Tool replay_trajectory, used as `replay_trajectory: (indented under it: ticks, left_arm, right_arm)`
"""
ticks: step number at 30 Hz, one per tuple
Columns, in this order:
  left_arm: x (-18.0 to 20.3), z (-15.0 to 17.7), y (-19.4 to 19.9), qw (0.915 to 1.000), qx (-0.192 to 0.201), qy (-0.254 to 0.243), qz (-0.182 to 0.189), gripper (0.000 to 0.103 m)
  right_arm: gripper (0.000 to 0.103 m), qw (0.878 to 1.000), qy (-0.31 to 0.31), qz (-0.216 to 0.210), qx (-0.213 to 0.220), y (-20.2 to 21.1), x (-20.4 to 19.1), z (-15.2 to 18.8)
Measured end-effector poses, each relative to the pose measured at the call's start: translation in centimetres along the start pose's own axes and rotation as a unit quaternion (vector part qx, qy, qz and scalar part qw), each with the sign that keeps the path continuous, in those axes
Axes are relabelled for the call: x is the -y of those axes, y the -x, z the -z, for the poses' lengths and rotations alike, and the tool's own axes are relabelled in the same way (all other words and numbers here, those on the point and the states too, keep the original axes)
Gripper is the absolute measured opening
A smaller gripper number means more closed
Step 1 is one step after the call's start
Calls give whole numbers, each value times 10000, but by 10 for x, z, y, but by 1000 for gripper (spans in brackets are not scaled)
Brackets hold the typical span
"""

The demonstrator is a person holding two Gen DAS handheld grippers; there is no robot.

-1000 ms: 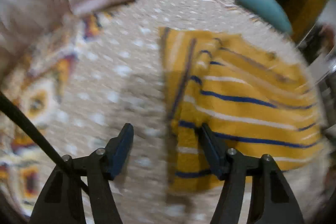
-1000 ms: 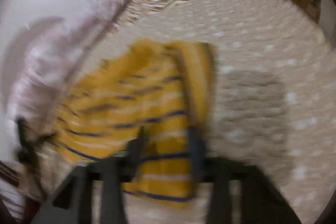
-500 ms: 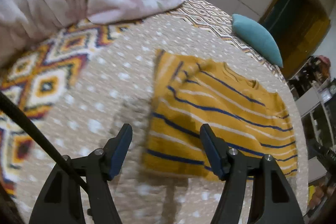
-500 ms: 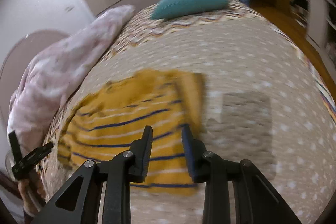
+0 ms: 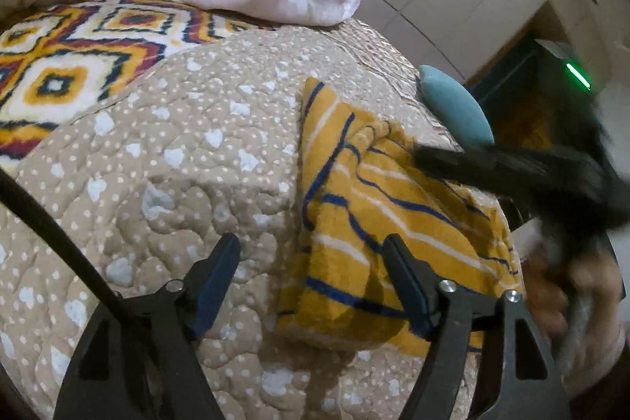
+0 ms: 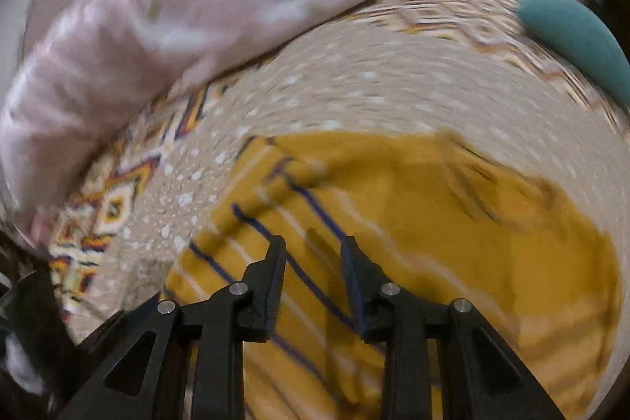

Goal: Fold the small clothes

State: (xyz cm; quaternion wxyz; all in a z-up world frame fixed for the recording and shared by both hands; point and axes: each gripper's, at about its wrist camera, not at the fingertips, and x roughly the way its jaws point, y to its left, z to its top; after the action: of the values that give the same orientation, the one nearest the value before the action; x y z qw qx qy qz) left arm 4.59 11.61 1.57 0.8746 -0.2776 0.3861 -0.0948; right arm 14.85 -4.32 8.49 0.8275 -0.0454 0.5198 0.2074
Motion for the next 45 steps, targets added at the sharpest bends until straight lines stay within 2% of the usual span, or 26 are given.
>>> replay_trajectory:
  ticks: [5,8,10,12,14,16,19,22,23,24,25,26,28,29,30,32,34,36,39,41,42,43,44,45]
  left_arm:
    - [-1,-2,-2,10000,-15,4,92,78]
    - [-3,-2,-4,9999,-10,29,151,79]
    - [-3,-2,-2,9999,7,10,162,79]
    - [-4,-1,-2,9998,23,36,202,79]
    - [-5,1,-1,9997,35,56,217,79]
    - [-4,2,-1,9998,41,30,166,79]
    - [-1,4,-1,10000,38,-29,65,79]
    - [0,5,-1,10000,47,-68,-2,79]
    - [1,5,-1,10000,50,-79,-20,79]
    - [1,5,-2,9999,53,-102,-48,79]
    - [2,6,-2,9999,55,-122,-70,79]
    - [3,6,-2,9998,58,-147,-97,79]
    - [4,7,-3,9997,67,-180,-136,79]
    - [4,7,-3,9997,68,-192,-151,79]
    - [4,8,-4,9996,66,-201,-162,79]
    - [5,8,-4,9996,68,-219,-171,80]
    - [6,8,-5,9995,60,-255,-198,81]
    - [7,8,-5,9994,58,-276,-214,82]
    - [6,8,-4,9994,68,-276,-201,82]
    - [7,9,-5,9993,75,-290,-207,82]
    - [8,9,-5,9993,73,-306,-225,82]
    - [8,9,-5,9992,71,-320,-236,83]
    - [8,9,-6,9991,66,-334,-244,83]
    - [8,9,-6,9991,63,-340,-249,83]
  right_arm:
    - [32,9941,708,571,-593,-68,-40,-38]
    - [39,9929,689,803,-552,-81,-52,-54]
    - [39,9936,628,747,-574,-75,-52,-57]
    - [39,9974,568,324,-307,-49,-47,-61]
    - [40,9989,394,265,33,-8,-25,-54]
    - [42,9992,82,382,130,20,9,-43]
    - [42,9975,-478,522,32,44,66,-16]
    - [42,9922,-1087,577,-179,48,129,20]
    - [42,9869,-1447,685,-212,47,156,34]
    - [42,9796,-1721,1013,-231,45,179,44]
    - [42,9668,-1988,1583,-263,45,200,53]
    - [42,9436,-2297,2369,-248,48,226,65]
    - [46,9112,-2803,3017,106,66,253,85]
    - [47,8993,-3100,3066,336,80,264,96]
    - [47,8973,-3290,2902,487,89,271,105]
    - [47,9089,-3397,2321,685,104,275,116]
    - [47,9215,-3214,2031,798,114,270,118]
    - [55,9365,-2893,1777,881,117,253,113]
    - [70,9530,-2357,1715,828,107,229,102]
    - [72,9569,-2022,2009,553,87,223,97]
    - [67,9554,-1992,2145,387,77,225,96]
    - [52,9552,-2069,2101,266,71,228,98]
    - [6,9577,-2180,1868,204,66,233,101]
    - [7,9581,-2351,1624,219,66,239,106]
